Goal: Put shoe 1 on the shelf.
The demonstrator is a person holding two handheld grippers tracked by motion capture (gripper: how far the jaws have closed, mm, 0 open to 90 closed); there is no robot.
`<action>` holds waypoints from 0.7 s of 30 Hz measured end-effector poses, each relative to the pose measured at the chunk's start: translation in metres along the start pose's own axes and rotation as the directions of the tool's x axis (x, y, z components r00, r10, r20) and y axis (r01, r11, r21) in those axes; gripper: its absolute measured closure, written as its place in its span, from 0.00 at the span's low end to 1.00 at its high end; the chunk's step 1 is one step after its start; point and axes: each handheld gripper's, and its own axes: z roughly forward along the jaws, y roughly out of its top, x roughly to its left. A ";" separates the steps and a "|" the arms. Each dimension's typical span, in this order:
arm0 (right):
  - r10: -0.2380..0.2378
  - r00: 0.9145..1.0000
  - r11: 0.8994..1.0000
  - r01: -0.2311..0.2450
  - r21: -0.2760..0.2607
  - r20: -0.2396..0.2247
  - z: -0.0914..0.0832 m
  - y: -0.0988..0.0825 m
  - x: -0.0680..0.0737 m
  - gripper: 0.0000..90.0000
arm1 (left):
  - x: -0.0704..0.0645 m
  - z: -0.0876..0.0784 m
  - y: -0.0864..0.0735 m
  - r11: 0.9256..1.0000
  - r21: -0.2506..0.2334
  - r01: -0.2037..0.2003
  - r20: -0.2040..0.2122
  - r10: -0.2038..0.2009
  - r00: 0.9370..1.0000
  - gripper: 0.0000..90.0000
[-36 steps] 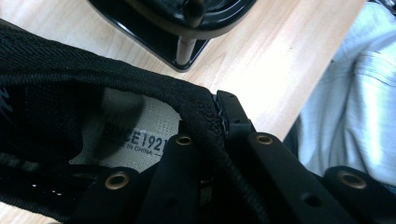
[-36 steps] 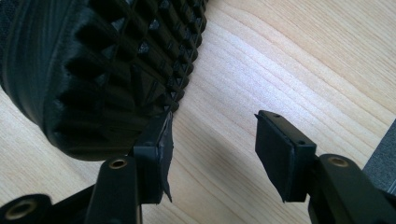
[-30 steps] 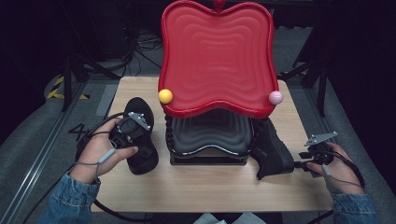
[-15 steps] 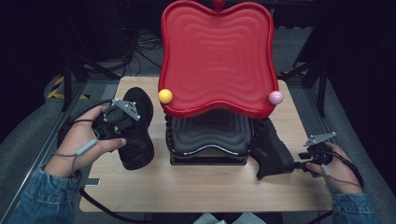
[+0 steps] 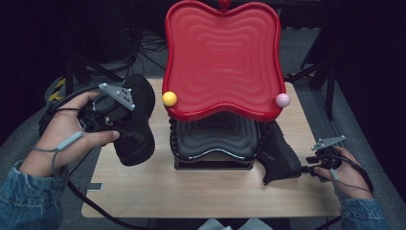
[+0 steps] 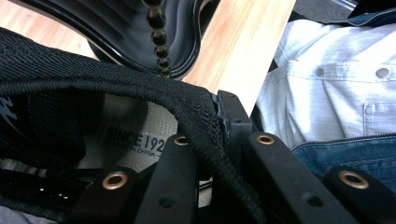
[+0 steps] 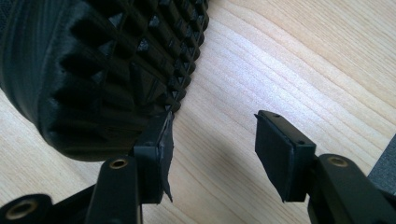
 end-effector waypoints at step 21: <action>-0.002 1.000 1.000 0.002 -0.029 0.011 -0.008 -0.001 -0.002 0.53 | -0.024 -0.072 0.039 0.998 -0.028 -0.053 -0.078 0.050 0.996 0.95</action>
